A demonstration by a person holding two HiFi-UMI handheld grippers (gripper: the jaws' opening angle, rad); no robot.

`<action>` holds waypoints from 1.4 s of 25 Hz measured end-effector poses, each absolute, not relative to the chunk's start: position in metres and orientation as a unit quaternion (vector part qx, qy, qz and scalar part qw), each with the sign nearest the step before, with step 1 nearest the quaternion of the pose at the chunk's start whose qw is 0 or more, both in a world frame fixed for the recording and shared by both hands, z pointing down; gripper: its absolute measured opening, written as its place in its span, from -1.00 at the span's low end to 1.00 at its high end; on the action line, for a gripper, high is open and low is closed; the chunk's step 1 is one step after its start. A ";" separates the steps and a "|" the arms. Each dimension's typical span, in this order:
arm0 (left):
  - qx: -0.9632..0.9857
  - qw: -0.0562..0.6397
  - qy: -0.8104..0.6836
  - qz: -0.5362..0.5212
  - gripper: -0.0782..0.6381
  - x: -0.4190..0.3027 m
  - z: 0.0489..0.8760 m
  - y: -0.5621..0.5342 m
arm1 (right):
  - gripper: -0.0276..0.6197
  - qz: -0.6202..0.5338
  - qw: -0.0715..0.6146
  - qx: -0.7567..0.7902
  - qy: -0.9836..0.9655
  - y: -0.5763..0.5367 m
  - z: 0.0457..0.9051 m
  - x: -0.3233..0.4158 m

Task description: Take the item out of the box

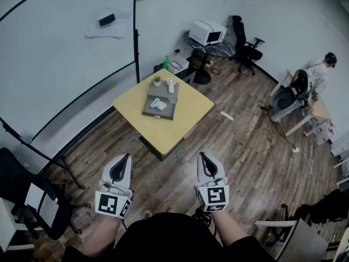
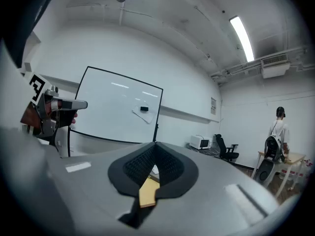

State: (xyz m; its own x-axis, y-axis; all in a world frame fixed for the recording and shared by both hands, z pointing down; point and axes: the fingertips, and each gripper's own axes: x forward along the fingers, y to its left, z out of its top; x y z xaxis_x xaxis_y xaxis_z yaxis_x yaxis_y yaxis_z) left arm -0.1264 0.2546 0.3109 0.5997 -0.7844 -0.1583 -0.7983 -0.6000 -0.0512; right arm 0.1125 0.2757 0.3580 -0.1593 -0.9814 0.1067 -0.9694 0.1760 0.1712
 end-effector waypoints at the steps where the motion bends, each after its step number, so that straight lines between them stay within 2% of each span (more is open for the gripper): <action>1: -0.892 0.058 0.444 0.059 -0.78 -0.128 0.311 0.253 | -0.90 -0.031 0.097 0.641 -0.761 0.274 0.358 0.112; 9: -0.891 0.066 0.447 0.054 -0.78 -0.128 0.309 0.251 | -0.90 -0.043 0.110 0.636 -0.763 0.270 0.356 0.108; 18: -0.890 0.059 0.448 0.054 -0.78 -0.126 0.313 0.254 | -0.88 -0.052 0.093 0.600 -0.793 0.274 0.360 0.101; 19: -0.890 0.059 0.448 0.053 -0.78 -0.126 0.313 0.254 | -0.45 -0.039 0.087 0.582 -0.807 0.273 0.362 0.097; 20: -0.890 0.059 0.448 0.052 -0.78 -0.126 0.314 0.254 | 0.93 -0.022 0.080 0.566 -0.820 0.271 0.363 0.093; 35: -0.877 0.063 0.475 0.034 -0.78 -0.099 0.324 0.250 | 0.93 -0.021 0.060 0.553 -0.830 0.263 0.355 0.124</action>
